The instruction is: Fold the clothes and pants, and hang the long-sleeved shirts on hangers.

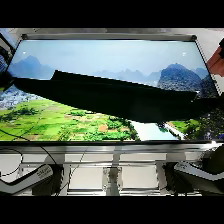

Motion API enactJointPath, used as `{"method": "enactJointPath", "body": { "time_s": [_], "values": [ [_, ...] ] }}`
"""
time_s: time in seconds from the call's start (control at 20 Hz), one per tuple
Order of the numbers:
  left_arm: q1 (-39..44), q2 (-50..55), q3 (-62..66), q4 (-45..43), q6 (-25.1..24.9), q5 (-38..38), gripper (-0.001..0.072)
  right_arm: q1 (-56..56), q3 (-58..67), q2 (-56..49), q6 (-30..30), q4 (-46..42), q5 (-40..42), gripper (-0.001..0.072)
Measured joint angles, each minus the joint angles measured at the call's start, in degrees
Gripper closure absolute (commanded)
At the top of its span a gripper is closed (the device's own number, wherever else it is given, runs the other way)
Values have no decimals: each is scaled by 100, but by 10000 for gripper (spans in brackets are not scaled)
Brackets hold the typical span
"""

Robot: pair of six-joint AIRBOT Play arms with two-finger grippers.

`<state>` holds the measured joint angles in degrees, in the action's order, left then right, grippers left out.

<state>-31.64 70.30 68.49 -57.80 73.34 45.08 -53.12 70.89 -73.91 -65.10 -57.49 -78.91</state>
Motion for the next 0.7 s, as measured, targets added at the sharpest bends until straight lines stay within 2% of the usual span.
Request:
{"method": "enactJointPath", "body": {
  "time_s": [0.35,0.55,0.7],
  "values": [
    [501,481,243,-181,566,-129,691,-2,7,-321,-153,-223,308,699],
    [542,365,315,-1132,1207,223,691,0,17,-363,-164,-612,273,699],
    [546,328,337,-1740,1480,603,691,0,24,-387,-229,-737,262,699]
  ]
}}
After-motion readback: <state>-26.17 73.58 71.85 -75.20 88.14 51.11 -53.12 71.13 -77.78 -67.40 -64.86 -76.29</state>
